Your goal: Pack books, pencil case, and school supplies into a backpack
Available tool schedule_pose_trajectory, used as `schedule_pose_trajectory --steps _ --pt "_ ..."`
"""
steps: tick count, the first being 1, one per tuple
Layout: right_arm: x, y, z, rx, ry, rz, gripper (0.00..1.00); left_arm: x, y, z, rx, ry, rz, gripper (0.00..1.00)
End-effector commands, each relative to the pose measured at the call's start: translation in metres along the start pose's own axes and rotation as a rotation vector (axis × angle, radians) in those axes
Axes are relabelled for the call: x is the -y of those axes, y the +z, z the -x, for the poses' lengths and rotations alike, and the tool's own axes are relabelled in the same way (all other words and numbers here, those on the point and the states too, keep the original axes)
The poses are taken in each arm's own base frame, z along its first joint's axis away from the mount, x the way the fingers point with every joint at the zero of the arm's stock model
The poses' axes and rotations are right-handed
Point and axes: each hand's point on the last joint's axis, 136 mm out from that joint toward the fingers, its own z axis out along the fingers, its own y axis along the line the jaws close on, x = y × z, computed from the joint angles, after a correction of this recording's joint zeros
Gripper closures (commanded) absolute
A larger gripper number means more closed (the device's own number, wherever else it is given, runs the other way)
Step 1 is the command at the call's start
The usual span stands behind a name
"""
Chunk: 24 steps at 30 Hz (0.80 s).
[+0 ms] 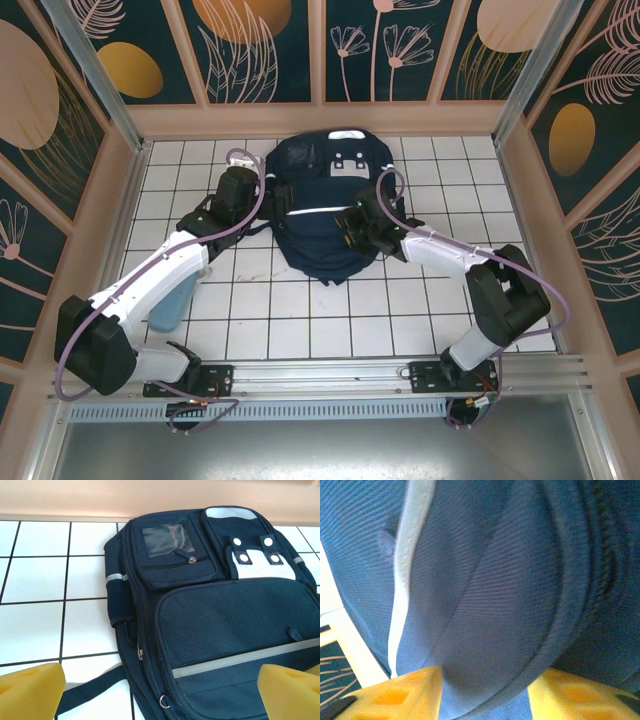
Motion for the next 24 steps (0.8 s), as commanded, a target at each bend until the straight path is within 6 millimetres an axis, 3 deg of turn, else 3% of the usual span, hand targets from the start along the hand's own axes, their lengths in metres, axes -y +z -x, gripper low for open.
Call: schedule_pose_trajectory --steps 1,7,12,24 --pt "-0.018 0.000 0.009 0.009 0.035 0.062 0.59 0.003 -0.002 0.006 0.032 -0.028 -0.025 0.02" --pt "-0.004 -0.009 0.028 0.079 0.046 0.021 0.78 0.006 0.005 0.000 0.013 -0.020 -0.041 0.01" --pt "0.002 -0.026 0.069 0.170 -0.035 -0.021 0.97 0.025 0.013 -0.012 -0.039 0.015 -0.156 0.01" --pt "0.016 -0.054 0.165 0.272 -0.138 -0.055 0.98 0.043 0.062 -0.060 -0.201 0.202 -0.288 0.07"
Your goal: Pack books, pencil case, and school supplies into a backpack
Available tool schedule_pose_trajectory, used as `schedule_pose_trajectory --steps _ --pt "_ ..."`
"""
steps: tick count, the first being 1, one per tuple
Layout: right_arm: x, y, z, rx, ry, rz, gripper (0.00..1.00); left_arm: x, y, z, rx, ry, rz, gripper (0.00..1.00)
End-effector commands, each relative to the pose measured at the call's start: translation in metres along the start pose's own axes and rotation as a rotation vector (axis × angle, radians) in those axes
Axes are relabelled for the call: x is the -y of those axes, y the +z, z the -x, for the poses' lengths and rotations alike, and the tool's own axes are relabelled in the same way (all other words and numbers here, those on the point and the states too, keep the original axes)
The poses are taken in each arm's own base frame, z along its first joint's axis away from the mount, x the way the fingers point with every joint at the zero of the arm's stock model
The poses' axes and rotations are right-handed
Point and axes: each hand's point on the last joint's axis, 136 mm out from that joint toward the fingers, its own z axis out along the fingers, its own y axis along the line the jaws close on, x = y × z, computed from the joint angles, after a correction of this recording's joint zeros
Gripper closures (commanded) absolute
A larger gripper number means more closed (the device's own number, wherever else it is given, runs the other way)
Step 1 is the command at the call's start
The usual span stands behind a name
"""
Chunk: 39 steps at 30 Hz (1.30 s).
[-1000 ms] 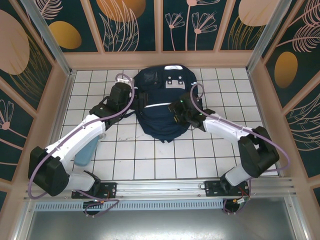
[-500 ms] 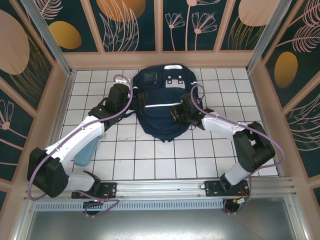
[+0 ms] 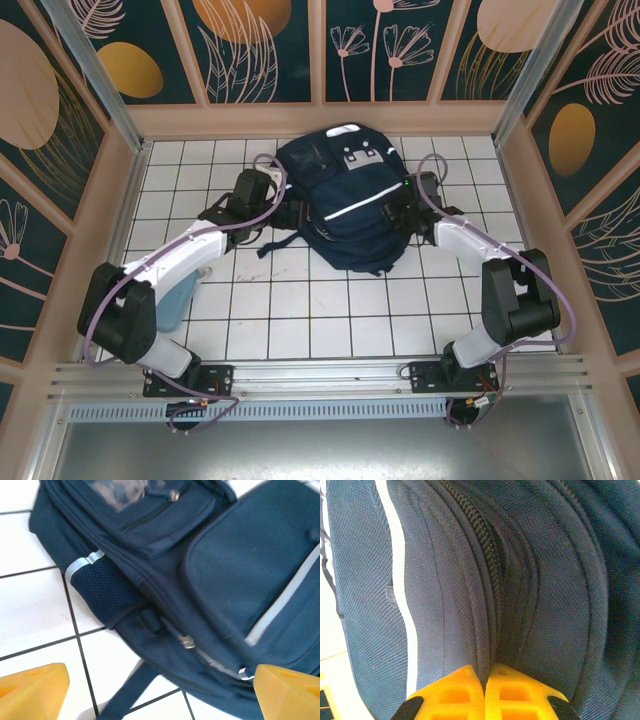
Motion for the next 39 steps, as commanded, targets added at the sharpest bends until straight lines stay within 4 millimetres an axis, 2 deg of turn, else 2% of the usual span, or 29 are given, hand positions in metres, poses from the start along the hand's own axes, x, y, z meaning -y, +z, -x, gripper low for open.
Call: schedule_pose_trajectory --steps 1,5,7,8,11,14,15,17,22,24,26,30,35,39 --pt "-0.002 -0.009 0.048 0.094 -0.090 -0.008 0.98 0.016 0.013 0.003 -0.007 0.131 -0.102 0.08" --pt "-0.008 0.000 0.060 0.035 -0.150 0.004 0.96 0.024 0.032 0.001 -0.036 0.191 -0.154 0.10" --pt "-0.013 0.000 0.059 0.017 -0.189 0.018 0.89 0.029 0.037 0.004 -0.036 0.191 -0.184 0.11" --pt "-0.015 -0.002 0.058 0.015 -0.201 0.026 0.82 0.032 0.037 0.007 -0.029 0.183 -0.199 0.11" --pt "-0.018 -0.018 0.053 0.033 -0.228 0.049 0.58 0.040 0.036 0.010 -0.017 0.174 -0.240 0.11" --pt "-0.018 -0.041 0.044 0.046 -0.251 0.077 0.47 0.044 0.035 0.008 -0.019 0.173 -0.266 0.13" --pt "-0.018 -0.047 0.040 0.043 -0.258 0.086 0.44 0.043 0.042 -0.001 -0.045 0.173 -0.273 0.13" --pt "-0.021 -0.058 0.024 0.017 -0.276 0.117 0.40 0.044 0.045 -0.006 -0.060 0.176 -0.283 0.15" --pt "-0.026 -0.060 -0.018 -0.100 -0.296 0.170 0.38 0.045 0.054 -0.018 -0.097 0.205 -0.310 0.24" --pt "-0.030 -0.057 -0.029 -0.126 -0.304 0.178 0.38 0.048 0.058 -0.020 -0.106 0.221 -0.326 0.30" --pt "-0.034 -0.054 -0.038 -0.147 -0.311 0.188 0.38 0.049 0.062 -0.018 -0.105 0.241 -0.333 0.32" --pt "-0.037 -0.047 -0.048 -0.188 -0.299 0.202 0.38 0.054 0.070 -0.019 -0.122 0.273 -0.370 0.33" --pt "-0.039 -0.043 -0.054 -0.207 -0.294 0.210 0.38 0.060 0.079 -0.026 -0.151 0.297 -0.424 0.29" --pt "-0.038 -0.040 -0.059 -0.221 -0.290 0.208 0.38 0.069 0.086 -0.021 -0.145 0.264 -0.471 0.28"
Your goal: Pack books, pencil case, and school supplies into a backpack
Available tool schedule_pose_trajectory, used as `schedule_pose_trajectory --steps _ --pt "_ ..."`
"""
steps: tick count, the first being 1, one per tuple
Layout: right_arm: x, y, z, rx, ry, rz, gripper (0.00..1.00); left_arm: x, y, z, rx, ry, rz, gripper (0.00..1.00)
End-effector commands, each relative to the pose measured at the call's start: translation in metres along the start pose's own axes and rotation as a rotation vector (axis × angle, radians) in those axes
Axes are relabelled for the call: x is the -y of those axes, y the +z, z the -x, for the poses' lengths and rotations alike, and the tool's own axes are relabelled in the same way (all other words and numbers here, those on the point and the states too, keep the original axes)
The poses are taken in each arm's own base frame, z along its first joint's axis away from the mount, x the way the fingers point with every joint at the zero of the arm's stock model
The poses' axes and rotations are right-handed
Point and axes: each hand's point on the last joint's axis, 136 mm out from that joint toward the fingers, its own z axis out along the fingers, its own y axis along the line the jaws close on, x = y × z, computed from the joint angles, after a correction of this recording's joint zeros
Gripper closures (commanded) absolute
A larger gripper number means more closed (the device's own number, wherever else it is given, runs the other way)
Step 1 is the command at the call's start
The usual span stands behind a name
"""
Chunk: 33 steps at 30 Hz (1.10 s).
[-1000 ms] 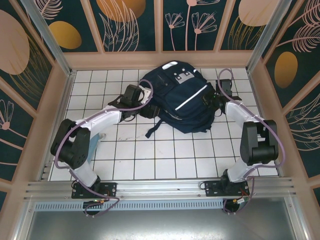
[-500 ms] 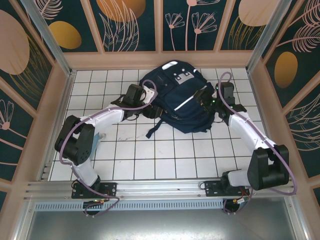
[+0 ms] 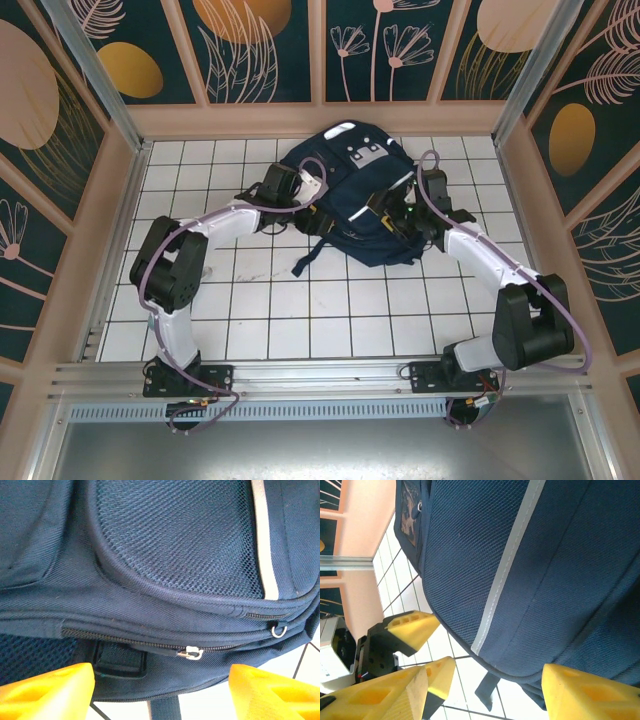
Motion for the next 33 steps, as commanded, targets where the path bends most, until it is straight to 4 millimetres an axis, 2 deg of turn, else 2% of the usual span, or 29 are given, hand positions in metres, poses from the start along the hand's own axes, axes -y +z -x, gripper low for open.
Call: schedule_pose_trajectory --steps 1,7,11,15,21,26,29,33 --pt "-0.004 0.006 -0.007 -0.026 0.011 0.023 0.38 0.004 0.008 0.008 0.007 -0.011 -0.060 0.29" --pt "0.000 0.007 -0.010 -0.027 0.023 0.010 0.38 0.001 0.021 -0.003 -0.032 -0.065 -0.087 0.28" --pt "0.002 0.007 -0.010 -0.026 0.028 0.003 0.38 0.016 0.021 0.001 -0.016 -0.057 -0.176 0.28" --pt "0.002 0.008 -0.011 -0.026 0.031 0.000 0.38 0.029 0.020 0.002 -0.015 -0.070 -0.246 0.32" --pt "0.005 0.007 -0.009 -0.017 0.035 -0.011 0.39 0.048 0.015 -0.012 -0.041 -0.062 -0.267 0.39" --pt "0.006 0.007 -0.008 -0.013 0.038 -0.018 0.39 0.064 0.010 -0.024 -0.058 -0.034 -0.274 0.37" --pt "0.006 0.007 -0.008 -0.012 0.042 -0.020 0.39 0.055 0.004 -0.019 -0.040 -0.021 -0.192 0.35" --pt "0.007 0.006 -0.009 -0.011 0.045 -0.022 0.39 0.035 -0.007 0.005 0.030 -0.022 -0.048 0.27"
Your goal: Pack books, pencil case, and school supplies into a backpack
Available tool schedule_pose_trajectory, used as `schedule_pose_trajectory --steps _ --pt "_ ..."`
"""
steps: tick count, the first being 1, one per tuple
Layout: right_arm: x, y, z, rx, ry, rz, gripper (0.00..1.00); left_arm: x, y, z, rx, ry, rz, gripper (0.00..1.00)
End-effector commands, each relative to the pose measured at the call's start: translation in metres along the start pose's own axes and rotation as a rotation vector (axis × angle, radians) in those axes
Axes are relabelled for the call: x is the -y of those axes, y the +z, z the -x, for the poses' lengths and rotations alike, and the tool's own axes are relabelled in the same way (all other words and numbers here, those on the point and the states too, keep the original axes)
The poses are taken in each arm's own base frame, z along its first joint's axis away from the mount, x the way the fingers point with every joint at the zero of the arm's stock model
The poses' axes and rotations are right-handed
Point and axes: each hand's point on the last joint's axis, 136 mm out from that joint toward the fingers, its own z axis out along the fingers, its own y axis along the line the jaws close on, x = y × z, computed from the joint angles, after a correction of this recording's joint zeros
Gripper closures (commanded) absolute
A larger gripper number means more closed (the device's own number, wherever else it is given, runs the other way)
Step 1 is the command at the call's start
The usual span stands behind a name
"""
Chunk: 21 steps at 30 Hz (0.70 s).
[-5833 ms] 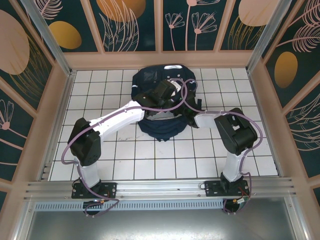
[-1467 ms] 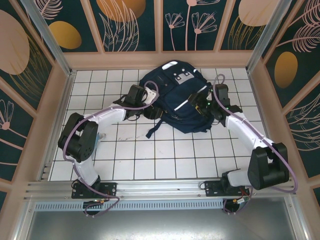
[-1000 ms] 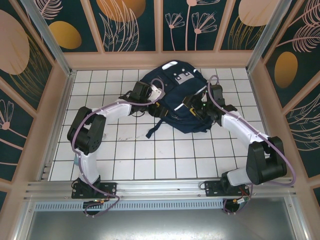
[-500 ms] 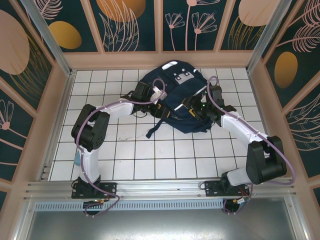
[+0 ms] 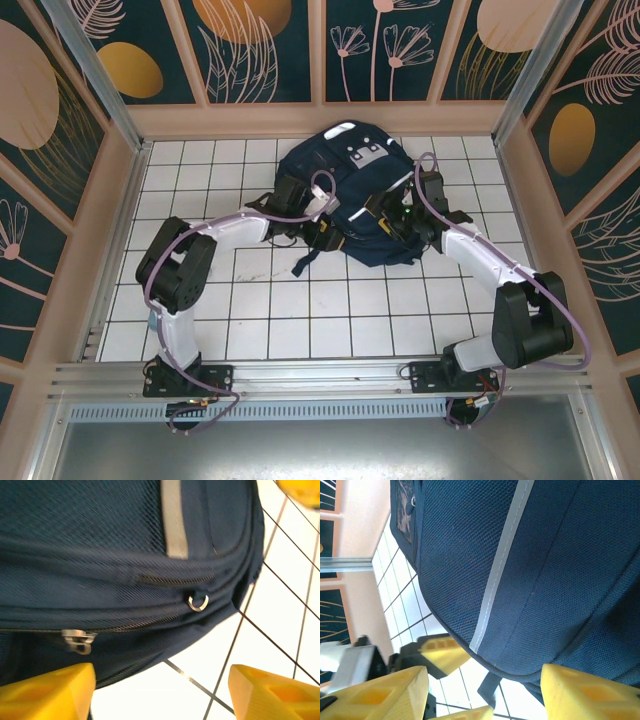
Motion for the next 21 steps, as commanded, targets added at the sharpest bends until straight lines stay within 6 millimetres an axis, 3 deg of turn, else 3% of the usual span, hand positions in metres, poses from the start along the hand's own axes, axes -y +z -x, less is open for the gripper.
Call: schedule_pose_trajectory --steps 1,6,11,16,21 --pt "0.006 0.001 -0.004 -0.002 0.011 -0.018 0.39 -0.011 -0.024 0.034 0.107 0.024 0.124 0.26" --pt "0.004 -0.003 -0.007 0.008 -0.003 -0.016 0.39 -0.022 -0.038 0.052 0.190 -0.077 0.168 0.26" --pt "0.004 -0.005 -0.013 0.008 -0.017 -0.021 0.39 -0.040 -0.037 0.053 0.209 -0.205 0.216 0.30" --pt "-0.004 0.000 -0.028 -0.001 -0.087 -0.043 0.39 -0.078 -0.044 0.057 0.249 -0.390 0.304 0.33" --pt "-0.002 0.014 -0.050 0.007 -0.145 -0.128 0.44 -0.103 -0.052 0.062 0.309 -0.598 0.325 0.38"
